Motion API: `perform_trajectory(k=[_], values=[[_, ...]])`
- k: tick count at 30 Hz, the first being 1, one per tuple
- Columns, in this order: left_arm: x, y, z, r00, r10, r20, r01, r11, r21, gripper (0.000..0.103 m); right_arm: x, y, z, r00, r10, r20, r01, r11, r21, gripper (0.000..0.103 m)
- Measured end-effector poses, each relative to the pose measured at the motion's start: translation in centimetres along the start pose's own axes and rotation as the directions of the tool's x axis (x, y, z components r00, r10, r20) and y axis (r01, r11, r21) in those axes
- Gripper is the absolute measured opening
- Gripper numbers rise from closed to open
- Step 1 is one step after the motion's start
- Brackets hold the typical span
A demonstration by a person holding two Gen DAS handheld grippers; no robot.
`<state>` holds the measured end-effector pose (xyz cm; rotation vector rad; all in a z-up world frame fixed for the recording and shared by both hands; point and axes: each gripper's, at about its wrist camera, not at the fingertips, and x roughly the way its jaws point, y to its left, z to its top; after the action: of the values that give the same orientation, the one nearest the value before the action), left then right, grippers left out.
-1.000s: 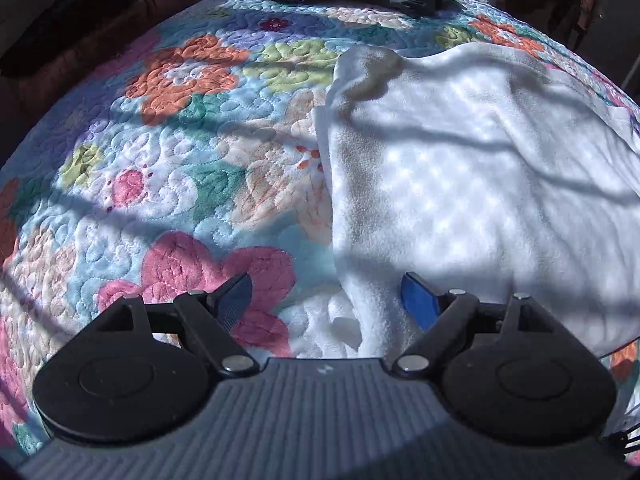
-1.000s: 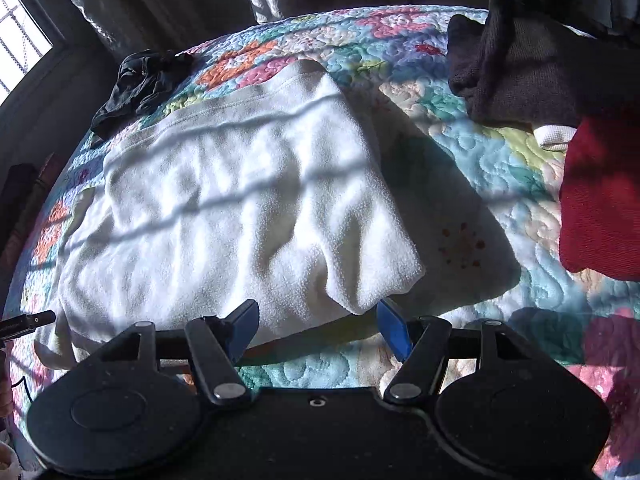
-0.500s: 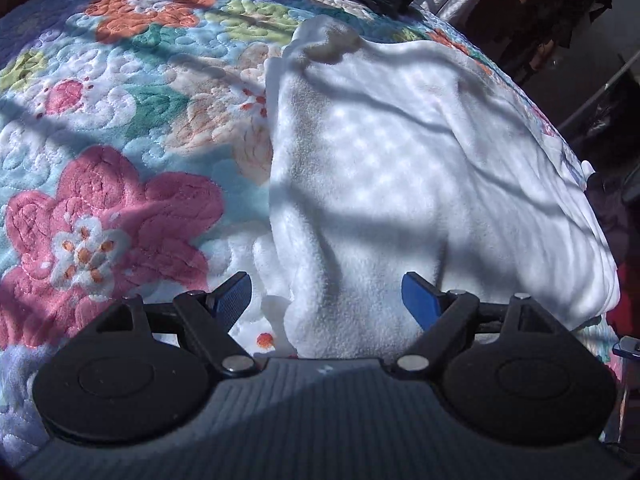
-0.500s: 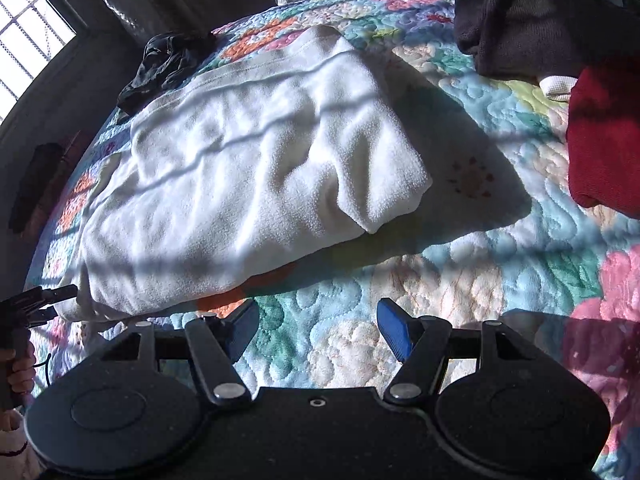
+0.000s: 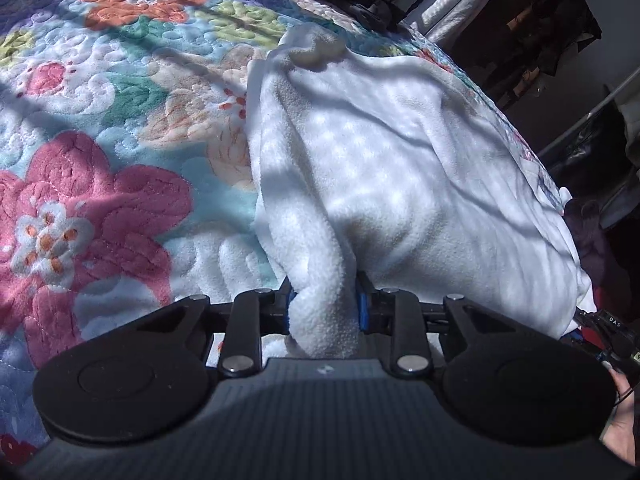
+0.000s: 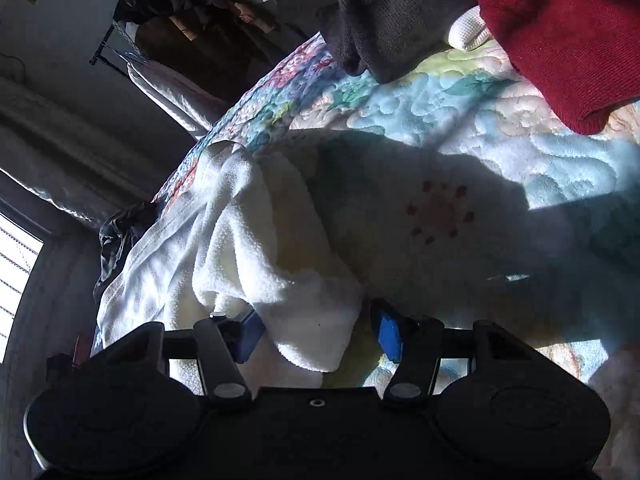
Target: Fold clothes
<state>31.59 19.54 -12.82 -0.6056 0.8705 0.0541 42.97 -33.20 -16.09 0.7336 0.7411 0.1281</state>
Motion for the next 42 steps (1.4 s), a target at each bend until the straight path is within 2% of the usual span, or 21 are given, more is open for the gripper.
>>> perform_trajectory(k=[3,5,9,10,11,14,16,18,19,22,23,25,28,31,33,34,36,38,39,41,42], values=[[-0.3,0.1,0.1,1.0,0.005,-0.007,-0.005,1.0,0.008,0.026,-2.5,1.3,0.8,0.994,0.049,0.096,-0.045,0.998,-0.047,0.018],[-0.2,0.2,0.1,1.0,0.011,-0.023,-0.011,1.0,0.008,0.026,-4.2,1.3,1.2,0.991,0.065,0.119,-0.06,0.997,-0.044,0.016],[0.4,0.2,0.1,0.997,0.036,-0.071,-0.034,0.999,0.034,0.028,-2.9,-1.4,0.9,0.999,-0.026,0.023,0.026,1.0,-0.01,0.015],[0.3,0.0,0.0,0.996,0.052,-0.075,-0.049,0.998,0.047,0.033,-2.4,-1.9,0.5,0.999,-0.048,0.003,0.048,0.999,-0.001,0.015],[0.1,-0.2,0.0,0.995,0.069,-0.072,-0.064,0.996,0.065,0.036,-2.3,-2.1,0.1,0.998,-0.066,-0.003,0.066,0.998,0.002,0.015],[-1.7,-1.3,0.3,0.996,0.093,-0.016,-0.09,0.986,0.141,0.035,-2.4,-1.7,-0.7,0.991,-0.133,-0.003,0.133,0.99,-0.043,0.017],[-2.9,-2.3,0.9,0.997,0.077,0.015,-0.079,0.978,0.195,0.033,-3.0,-1.0,-0.8,0.98,-0.197,0.004,0.197,0.977,-0.086,0.023],[-4.0,-3.3,1.7,0.996,0.062,0.064,-0.074,0.979,0.191,0.033,-4.0,-0.9,-1.0,0.971,-0.238,0.013,0.239,0.97,-0.053,0.047],[-4.5,-4.1,1.9,0.995,0.044,0.085,-0.061,0.976,0.21,0.033,-4.6,-1.0,-1.3,0.972,-0.232,0.022,0.233,0.972,-0.012,0.049],[-5.9,-6.8,1.7,0.991,-0.024,0.131,-0.015,0.957,0.289,0.033,-5.5,-1.0,-2.9,0.992,-0.123,0.004,0.122,0.988,0.089,0.056],[-6.0,-7.6,1.6,0.99,-0.052,0.13,0.009,0.95,0.311,0.037,-5.6,-0.8,-3.5,0.996,-0.09,-0.001,0.09,0.99,0.106,0.057],[-5.9,-9.2,1.3,0.989,-0.111,0.095,0.076,0.946,0.315,0.038,-5.3,-0.3,-4.5,0.999,-0.014,-0.034,0.019,0.99,0.143,0.059],[-5.4,-11.4,0.7,0.985,-0.151,0.08,0.116,0.935,0.334,0.046,-5.1,1.0,-4.9,0.992,0.072,-0.106,-0.053,0.984,0.171,0.062],[-2.6,-13.8,-0.2,0.984,-0.176,0.021,0.157,0.92,0.36,0.047,-5.4,3.0,-4.6,0.985,0.101,-0.139,-0.086,0.99,0.111,0.071],[-0.3,-15.0,-1.0,0.982,-0.188,-0.026,0.183,0.908,0.378,0.044,-5.1,3.6,-4.3,0.978,0.109,-0.175,-0.095,0.992,0.087,0.086],[0.4,-15.5,-1.5,0.978,-0.202,-0.042,0.202,0.898,0.391,0.037,-5.0,3.5,-4.3,0.974,0.12,-0.195,-0.101,0.99,0.102,0.087],[1.4,-16.6,-2.6,0.969,-0.236,-0.071,0.244,0.875,0.417,0.035,-5.0,2.6,-4.4,0.96,0.157,-0.231,-0.12,0.979,0.167,0.087],[2.3,-17.4,-3.1,0.97,-0.23,-0.078,0.24,0.867,0.436,0.037,-4.9,1.8,-4.5,0.954,0.182,-0.239,-0.133,0.97,0.205,0.087],[3.2,-17.3,-3.3,0.977,-0.196,-0.088,0.214,0.873,0.438,0.038,-4.9,1.5,-4.4,0.958,0.169,-0.234,-0.122,0.972,0.2,0.087],[5.0,-16.8,-3.6,0.987,-0.112,-0.112,0.15,0.886,0.439,0.047,-4.3,1.2,-3.9,0.972,0.112,-0.208,-0.077,0.983,0.168,0.087],[6.0,-16.5,-3.8,0.99,-0.07,-0.124,0.118,0.89,0.44,0.047,-4.1,1.1,-3.7,0.978,0.081,-0.193,-0.052,0.987,0.151,0.087]])
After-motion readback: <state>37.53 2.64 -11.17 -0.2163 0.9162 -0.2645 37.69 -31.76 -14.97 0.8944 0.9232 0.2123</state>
